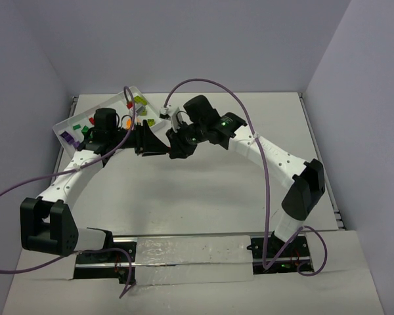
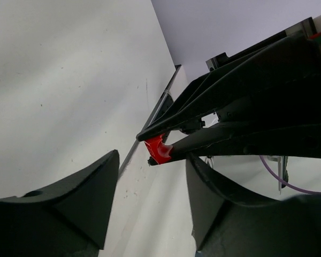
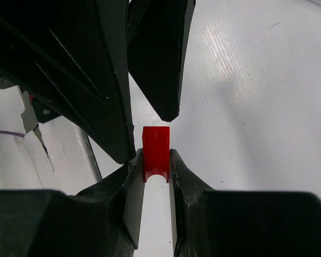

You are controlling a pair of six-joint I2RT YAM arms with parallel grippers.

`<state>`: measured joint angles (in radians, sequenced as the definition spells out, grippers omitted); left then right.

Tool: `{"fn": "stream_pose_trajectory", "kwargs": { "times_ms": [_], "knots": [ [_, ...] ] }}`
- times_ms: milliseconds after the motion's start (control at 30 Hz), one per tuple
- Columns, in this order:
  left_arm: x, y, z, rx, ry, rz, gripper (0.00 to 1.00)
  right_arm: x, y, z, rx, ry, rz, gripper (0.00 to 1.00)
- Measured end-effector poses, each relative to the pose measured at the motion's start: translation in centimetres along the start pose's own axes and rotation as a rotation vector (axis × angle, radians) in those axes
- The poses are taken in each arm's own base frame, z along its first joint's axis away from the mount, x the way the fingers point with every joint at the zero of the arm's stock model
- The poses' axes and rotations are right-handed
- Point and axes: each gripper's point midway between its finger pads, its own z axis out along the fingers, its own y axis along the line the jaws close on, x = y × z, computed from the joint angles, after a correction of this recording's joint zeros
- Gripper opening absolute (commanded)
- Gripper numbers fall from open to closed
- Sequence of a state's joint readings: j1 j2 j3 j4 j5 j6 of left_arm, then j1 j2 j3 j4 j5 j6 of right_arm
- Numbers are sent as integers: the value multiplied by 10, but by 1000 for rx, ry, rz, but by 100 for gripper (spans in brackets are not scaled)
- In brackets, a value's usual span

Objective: Sort the legos into containers by color

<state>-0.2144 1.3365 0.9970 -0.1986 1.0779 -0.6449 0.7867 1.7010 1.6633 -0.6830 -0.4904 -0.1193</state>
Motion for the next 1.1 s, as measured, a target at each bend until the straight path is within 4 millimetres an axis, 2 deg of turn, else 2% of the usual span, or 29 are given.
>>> {"fn": "stream_pose_trajectory", "kwargs": {
  "times_ms": [200, 333, 500, 567, 733, 800, 867, 1100],
  "knots": [
    [-1, 3, 2, -4, 0, -25, 50, 1, 6, 2, -7, 9, -10, 0],
    [-2, 2, 4, 4, 1, -33, 49, 1, 12, 4, -19, 11, -22, 0],
    [-2, 2, 5, 10, 7, -47, 39, 1, 12, 4, -16, 12, -27, 0],
    [-2, 1, 5, 16, 10, -49, 39, 2, 12, 4, -12, 15, -27, 0],
    [-2, 1, 6, 21, 13, -47, 49, 2, 9, 5, 11, 18, -29, 0],
    [-2, 1, 6, 22, 14, -44, 48, 2, 6, 5, 30, 17, -31, 0],
    [-1, 1, 6, 22, 14, -41, 43, 1, 3, 5, 43, 16, -31, 0],
    [-1, 1, 6, 24, 16, -37, 10, 2, -1, 5, 72, 22, -27, 2]
  ]
}}
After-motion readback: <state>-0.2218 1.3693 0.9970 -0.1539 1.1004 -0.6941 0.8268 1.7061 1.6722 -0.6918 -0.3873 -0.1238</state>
